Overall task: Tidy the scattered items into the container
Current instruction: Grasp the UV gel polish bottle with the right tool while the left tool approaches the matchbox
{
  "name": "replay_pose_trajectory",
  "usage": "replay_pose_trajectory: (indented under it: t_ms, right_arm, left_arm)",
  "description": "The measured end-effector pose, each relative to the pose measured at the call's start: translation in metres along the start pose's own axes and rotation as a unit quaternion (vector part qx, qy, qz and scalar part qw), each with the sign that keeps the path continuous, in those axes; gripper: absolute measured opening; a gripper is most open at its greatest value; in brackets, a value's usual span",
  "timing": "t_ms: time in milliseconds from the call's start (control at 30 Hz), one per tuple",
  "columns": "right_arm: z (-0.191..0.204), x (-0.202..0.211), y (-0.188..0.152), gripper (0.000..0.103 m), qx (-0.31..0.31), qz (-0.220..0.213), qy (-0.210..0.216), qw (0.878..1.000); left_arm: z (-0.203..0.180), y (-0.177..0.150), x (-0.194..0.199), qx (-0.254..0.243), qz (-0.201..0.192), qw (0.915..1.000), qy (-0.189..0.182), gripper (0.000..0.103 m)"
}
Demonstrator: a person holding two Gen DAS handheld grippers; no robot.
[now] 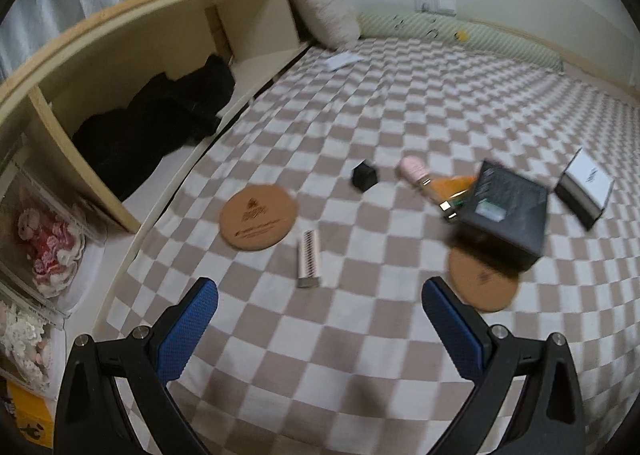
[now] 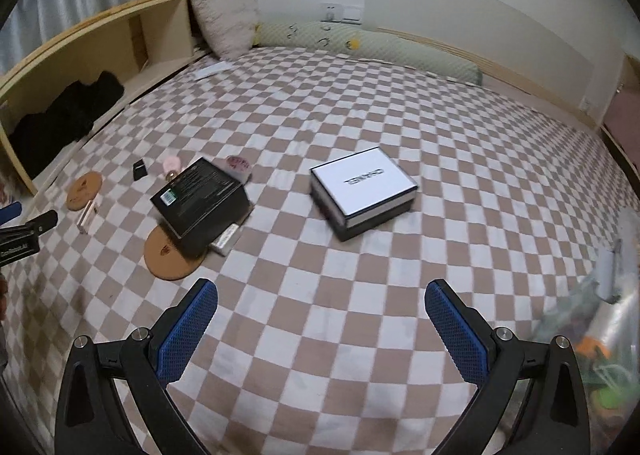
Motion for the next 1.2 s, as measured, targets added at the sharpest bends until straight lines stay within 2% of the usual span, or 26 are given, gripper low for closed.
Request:
replay_pose_trajectory:
  t_ms: [133,233,467,633,967,1100,1200]
  right_arm:
    - [0.014,-0.015,-0.001,0.103,0.007,0.006,0.009,1.000]
    - [0.024,-0.028,-0.002,0.103,0.021,0.010,0.008,1.000]
    - [0.041,-0.076,0.000,0.103,0.027,0.027,-0.022,0.999]
    - [0.069,-0.116,0.004,0.103,0.047,0.048,-0.032,0.997]
    - [0.106,-0.149,0.020,0.103,0.053,0.056,-0.012,0.997]
    - [0.111,-0.156,0.030,0.103,0.038,0.060,0.004,0.997]
    - [0.111,-0.159,0.045,0.103,0.038,0.056,0.000,0.998]
  left_arm:
    - [0.015,-0.012,-0.026,-0.002,0.015,0.9999,0.006,0.102]
    - [0.021,-0.017,-0.040,0.001,0.022,0.9997,-0.007,0.095]
    - [0.016,-0.027,-0.068,-0.007,0.038,0.9988,-0.030,0.095]
    - [0.020,-0.025,-0.082,0.000,0.041,0.9986,-0.034,0.095]
    - [0.014,-0.030,-0.105,-0.010,0.052,0.9975,-0.048,0.095]
    - [0.014,-0.029,-0.109,-0.007,0.052,0.9968,-0.060,0.095]
    - [0.015,-0.029,-0.113,-0.006,0.052,0.9965,-0.066,0.095]
Point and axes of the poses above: each gripper's, at about its wrist camera, not at the fingertips, and x roughly against the way its jaws point, z to its left, y to its top, the point moved 7 cm from there along -x, roughly the way its jaws point, and after that the axes turned 1 degree about y, right-handed, at the moved point
